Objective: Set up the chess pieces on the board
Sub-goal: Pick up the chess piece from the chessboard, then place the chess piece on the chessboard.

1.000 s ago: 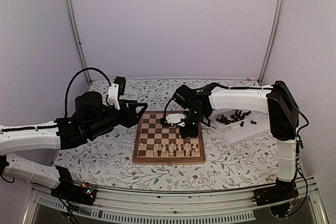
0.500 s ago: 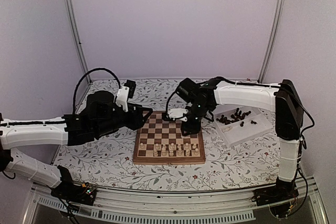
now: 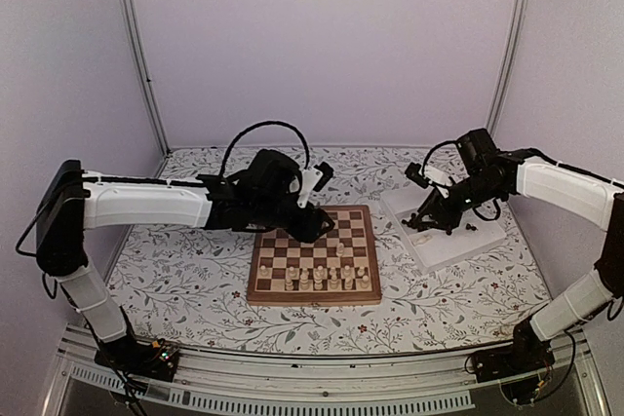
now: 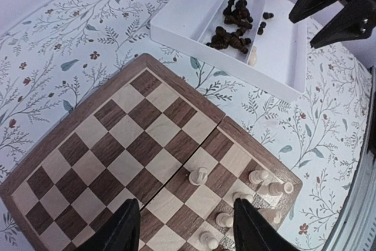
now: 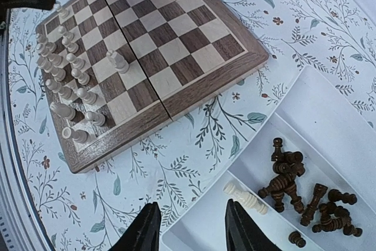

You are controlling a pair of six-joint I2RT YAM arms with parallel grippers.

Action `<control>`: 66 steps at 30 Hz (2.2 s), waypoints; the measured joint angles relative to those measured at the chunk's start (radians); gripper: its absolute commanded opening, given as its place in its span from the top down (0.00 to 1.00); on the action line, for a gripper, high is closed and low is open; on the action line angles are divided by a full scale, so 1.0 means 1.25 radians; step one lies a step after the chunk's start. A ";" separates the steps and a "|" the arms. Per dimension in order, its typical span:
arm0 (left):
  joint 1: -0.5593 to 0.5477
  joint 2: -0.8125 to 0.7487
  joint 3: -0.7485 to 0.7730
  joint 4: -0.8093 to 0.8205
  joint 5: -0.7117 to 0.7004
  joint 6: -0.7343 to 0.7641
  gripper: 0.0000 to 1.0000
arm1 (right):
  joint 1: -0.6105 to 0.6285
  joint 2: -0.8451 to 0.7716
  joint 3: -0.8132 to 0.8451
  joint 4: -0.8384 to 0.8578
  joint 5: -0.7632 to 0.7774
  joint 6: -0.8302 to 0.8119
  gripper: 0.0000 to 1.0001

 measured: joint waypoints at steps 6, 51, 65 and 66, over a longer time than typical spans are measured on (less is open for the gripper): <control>0.000 0.135 0.103 -0.055 0.068 0.037 0.49 | -0.037 -0.086 -0.147 0.104 -0.081 0.021 0.58; 0.000 -0.081 0.015 -0.195 0.044 0.030 0.99 | -0.043 -0.046 -0.149 0.184 -0.095 0.015 0.58; -0.011 -0.206 -0.233 -0.266 0.007 -0.089 0.98 | -0.043 -0.032 -0.149 0.183 -0.094 0.009 0.58; -0.011 -0.206 -0.234 -0.264 0.007 -0.091 0.97 | -0.043 -0.031 -0.149 0.184 -0.094 0.009 0.58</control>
